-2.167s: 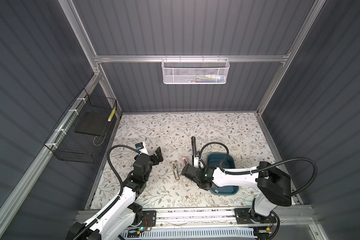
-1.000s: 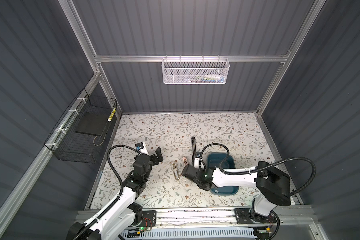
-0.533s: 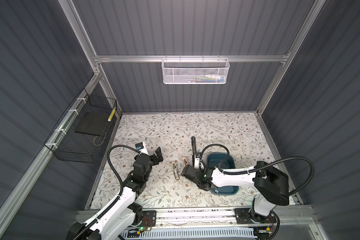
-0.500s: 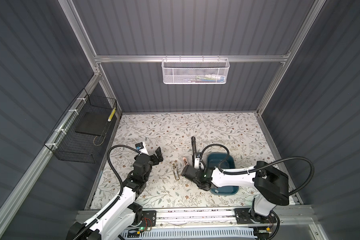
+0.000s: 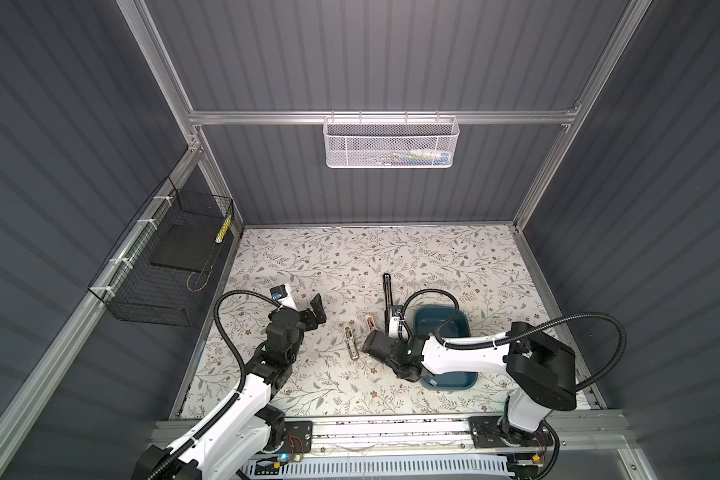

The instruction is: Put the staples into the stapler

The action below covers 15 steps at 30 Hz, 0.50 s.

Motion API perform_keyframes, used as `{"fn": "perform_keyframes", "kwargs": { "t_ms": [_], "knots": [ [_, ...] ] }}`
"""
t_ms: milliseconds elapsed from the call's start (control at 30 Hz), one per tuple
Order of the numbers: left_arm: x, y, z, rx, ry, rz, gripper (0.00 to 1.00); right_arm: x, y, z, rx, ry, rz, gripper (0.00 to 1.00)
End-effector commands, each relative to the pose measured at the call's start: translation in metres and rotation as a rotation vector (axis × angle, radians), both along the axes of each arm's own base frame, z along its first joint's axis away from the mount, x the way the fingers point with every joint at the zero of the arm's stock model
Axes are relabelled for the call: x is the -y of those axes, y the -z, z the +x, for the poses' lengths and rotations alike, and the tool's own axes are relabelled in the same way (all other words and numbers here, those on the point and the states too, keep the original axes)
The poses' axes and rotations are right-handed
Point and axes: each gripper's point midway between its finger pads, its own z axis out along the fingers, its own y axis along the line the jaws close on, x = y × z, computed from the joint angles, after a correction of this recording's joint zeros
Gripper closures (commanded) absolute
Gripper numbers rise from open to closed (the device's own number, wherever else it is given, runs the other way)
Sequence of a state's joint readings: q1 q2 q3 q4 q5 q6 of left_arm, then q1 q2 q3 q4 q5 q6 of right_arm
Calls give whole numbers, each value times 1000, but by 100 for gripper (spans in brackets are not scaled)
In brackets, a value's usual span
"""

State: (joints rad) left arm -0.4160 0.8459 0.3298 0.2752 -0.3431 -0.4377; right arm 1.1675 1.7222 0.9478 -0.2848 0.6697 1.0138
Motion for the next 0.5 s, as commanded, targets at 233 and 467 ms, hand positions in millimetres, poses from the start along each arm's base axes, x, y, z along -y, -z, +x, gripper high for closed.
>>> {"fn": "perform_keyframes", "kwargs": {
  "t_ms": [233,467],
  "knots": [
    [-2,-21,4,44,-18,-16,0,15,15,-4,-24,25,-53,80],
    [-2,-20,4,42,-18,-15,0,15,14,-4,-22,23,-44,74]
  ]
}}
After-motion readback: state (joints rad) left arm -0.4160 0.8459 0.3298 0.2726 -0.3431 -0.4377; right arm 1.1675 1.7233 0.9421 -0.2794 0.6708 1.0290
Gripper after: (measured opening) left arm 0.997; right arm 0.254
